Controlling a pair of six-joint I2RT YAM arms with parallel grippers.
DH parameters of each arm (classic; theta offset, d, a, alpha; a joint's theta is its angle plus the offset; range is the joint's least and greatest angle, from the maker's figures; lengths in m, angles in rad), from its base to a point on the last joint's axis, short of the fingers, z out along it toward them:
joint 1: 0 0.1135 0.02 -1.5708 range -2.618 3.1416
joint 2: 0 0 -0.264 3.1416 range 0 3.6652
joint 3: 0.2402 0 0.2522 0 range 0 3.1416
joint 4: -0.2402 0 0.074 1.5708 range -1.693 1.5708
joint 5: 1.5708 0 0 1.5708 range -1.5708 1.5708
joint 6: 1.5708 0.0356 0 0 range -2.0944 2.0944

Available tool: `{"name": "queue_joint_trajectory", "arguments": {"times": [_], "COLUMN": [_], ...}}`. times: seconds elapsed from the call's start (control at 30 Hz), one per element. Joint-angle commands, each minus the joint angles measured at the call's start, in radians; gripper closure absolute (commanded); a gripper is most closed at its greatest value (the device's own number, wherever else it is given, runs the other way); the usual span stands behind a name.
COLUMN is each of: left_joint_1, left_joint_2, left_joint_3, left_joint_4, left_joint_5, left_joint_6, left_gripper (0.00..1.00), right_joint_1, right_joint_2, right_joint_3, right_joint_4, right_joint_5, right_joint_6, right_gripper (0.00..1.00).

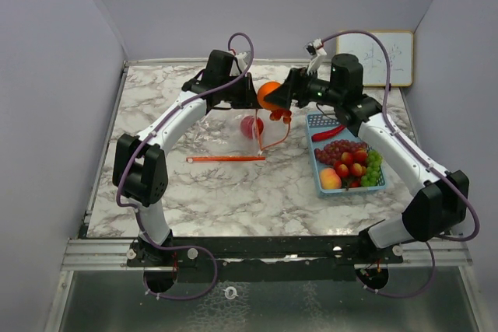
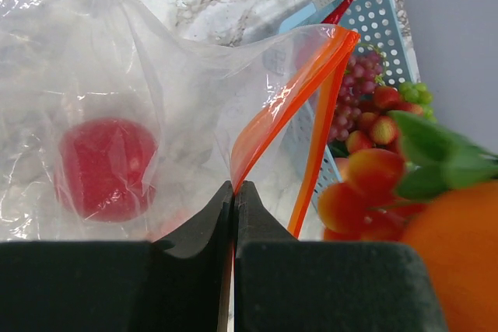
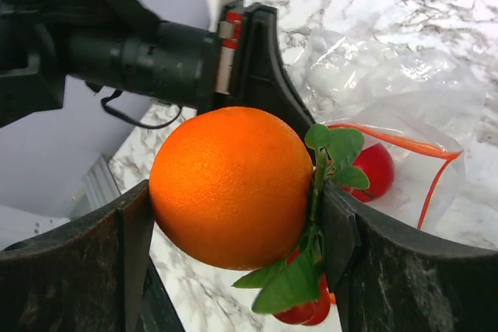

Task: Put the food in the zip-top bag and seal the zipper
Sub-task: Place the fake fruit in the zipper food storage bag.

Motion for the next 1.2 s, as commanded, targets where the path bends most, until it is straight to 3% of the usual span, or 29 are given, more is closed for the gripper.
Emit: {"name": "queue_joint_trajectory", "arguments": {"times": [0.0, 0.23, 0.37, 0.53, 0.6, 0.7, 0.83, 1.0, 1.17], "left_joint_1": [-0.002, 0.006, 0.016, 0.017, 0.017, 0.017, 0.016, 0.017, 0.017], "left_joint_2": [-0.059, -0.106, -0.141, -0.135, -0.133, -0.132, -0.125, -0.118, -0.066], "left_joint_3": [0.030, -0.096, -0.176, -0.191, -0.206, -0.231, -0.265, -0.294, -0.308], "left_joint_4": [0.038, 0.311, 0.466, 0.514, 0.557, 0.613, 0.643, 0.650, 0.604], "left_joint_5": [0.067, 0.188, 0.236, 0.268, 0.285, 0.298, 0.297, 0.276, 0.231], "left_joint_6": [-0.062, -0.360, -0.499, -0.547, -0.583, -0.626, -0.645, -0.643, -0.604], "left_gripper": [1.00, 1.00, 1.00, 1.00, 1.00, 1.00, 1.00, 1.00, 1.00], "right_joint_1": [-0.012, -0.012, -0.012, -0.012, -0.012, -0.012, -0.011, -0.011, -0.012], "right_joint_2": [0.017, -0.002, -0.011, -0.006, 0.007, 0.043, 0.074, 0.016, -0.089], "right_joint_3": [-0.142, -0.314, -0.262, -0.183, -0.152, -0.108, -0.066, -0.054, 0.024], "right_joint_4": [0.238, 0.359, 0.152, -0.020, -0.042, -0.024, -0.038, -0.078, -0.247], "right_joint_5": [-0.033, 0.086, 0.291, 0.528, 0.580, 0.532, 0.430, 0.398, 0.490], "right_joint_6": [0.197, 0.236, 0.185, 0.105, 0.094, 0.044, 0.019, -0.009, -0.080], "right_gripper": [0.51, 0.52, 0.54, 0.52, 0.48, 0.36, 0.01, 0.01, 0.01]}}
